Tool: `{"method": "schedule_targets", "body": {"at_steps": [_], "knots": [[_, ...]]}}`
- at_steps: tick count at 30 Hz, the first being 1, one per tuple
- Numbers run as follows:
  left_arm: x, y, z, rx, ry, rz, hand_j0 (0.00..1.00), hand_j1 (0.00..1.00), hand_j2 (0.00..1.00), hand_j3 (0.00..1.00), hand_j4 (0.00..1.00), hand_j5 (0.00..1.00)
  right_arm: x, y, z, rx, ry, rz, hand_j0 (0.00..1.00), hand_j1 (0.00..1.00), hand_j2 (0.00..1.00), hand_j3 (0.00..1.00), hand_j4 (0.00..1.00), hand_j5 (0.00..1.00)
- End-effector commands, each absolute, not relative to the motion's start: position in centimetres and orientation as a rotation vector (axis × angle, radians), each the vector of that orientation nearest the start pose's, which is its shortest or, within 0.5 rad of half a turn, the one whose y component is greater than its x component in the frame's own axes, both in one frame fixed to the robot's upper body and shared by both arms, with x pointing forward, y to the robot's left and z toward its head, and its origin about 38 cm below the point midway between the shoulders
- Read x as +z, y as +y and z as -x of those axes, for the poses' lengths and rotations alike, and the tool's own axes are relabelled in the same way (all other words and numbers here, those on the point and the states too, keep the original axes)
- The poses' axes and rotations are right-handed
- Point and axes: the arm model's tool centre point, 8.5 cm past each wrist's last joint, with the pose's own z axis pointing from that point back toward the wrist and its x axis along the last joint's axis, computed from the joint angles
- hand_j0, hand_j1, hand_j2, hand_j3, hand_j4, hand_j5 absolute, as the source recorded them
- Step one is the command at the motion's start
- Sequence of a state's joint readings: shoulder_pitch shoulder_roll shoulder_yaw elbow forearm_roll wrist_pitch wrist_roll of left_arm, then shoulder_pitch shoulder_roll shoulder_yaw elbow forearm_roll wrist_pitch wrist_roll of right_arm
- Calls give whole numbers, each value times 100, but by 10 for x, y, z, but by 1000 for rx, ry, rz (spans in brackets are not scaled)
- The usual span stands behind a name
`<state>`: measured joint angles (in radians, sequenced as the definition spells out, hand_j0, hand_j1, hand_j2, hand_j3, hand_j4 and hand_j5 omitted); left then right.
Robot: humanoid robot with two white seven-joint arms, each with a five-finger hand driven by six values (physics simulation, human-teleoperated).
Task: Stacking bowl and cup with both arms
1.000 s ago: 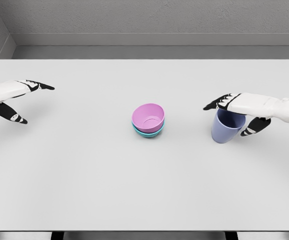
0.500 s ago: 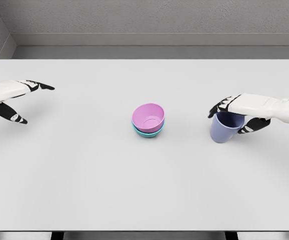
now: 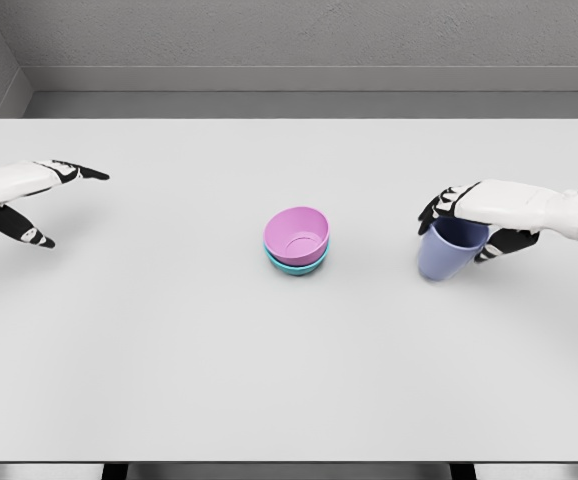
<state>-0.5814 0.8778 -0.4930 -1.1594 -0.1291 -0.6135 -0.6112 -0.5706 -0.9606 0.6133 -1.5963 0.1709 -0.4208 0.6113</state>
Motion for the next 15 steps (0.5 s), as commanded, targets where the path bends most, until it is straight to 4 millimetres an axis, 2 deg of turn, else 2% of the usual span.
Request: {"method": "schedule_targets", "body": {"at_steps": [1, 12, 15], "knots": [[199, 414, -440, -1689, -1326, -306, 100, 100, 100, 100, 100, 100, 226, -322, -406, 1961, -1313, 275, 63, 63, 63, 63, 63, 63], [199, 414, -440, -1689, -1326, -306, 100, 100, 100, 100, 100, 100, 247, -315, -410, 1982, -1368, 312, 63, 63, 63, 63, 63, 63], [199, 415, -440, -1689, -1325, -307, 100, 100, 100, 100, 100, 100, 249, -307, -410, 1991, -1394, 301, 63, 63, 63, 63, 63, 63]]}}
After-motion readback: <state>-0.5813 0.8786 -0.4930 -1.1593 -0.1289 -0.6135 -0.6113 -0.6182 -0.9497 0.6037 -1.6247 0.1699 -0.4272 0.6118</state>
